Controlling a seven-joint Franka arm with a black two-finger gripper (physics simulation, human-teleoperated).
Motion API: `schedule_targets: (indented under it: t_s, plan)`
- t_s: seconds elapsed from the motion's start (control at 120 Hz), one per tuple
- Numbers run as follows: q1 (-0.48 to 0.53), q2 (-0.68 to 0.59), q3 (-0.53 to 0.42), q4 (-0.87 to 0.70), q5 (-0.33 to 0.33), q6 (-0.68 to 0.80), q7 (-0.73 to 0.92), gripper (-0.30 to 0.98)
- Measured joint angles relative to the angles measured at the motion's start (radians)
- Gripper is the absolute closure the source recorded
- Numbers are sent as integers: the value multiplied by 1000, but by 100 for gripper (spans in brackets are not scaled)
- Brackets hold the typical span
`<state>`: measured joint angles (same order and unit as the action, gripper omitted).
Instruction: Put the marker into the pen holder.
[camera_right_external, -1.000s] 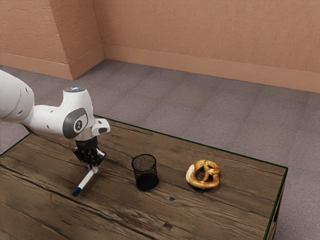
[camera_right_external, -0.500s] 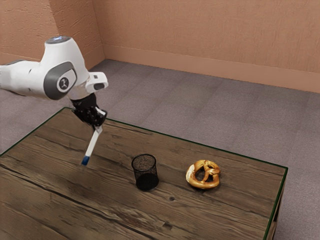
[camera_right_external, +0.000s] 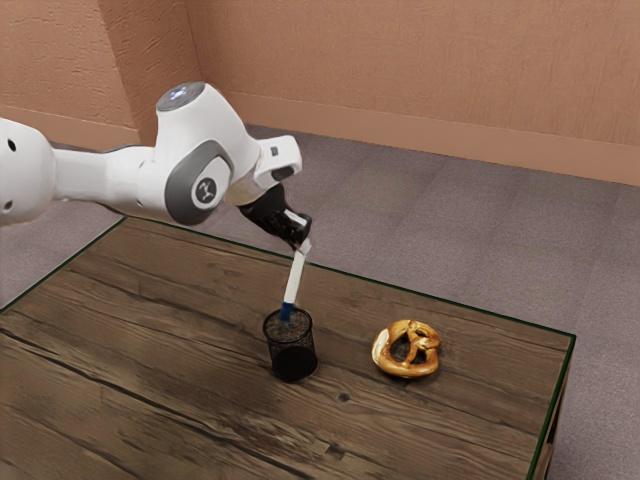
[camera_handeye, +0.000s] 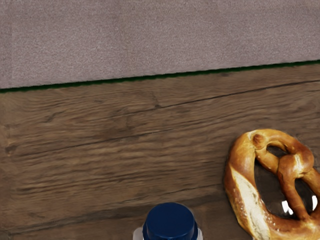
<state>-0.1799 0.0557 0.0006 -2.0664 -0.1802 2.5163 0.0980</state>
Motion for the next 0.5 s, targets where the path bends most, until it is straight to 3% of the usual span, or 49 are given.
schedule_targets:
  t_s: [0.175,0.5]
  plan:
    - [74,41,3,-4,-5,55,44,79]
    - [56,48,2,4,-7,104,102,79]
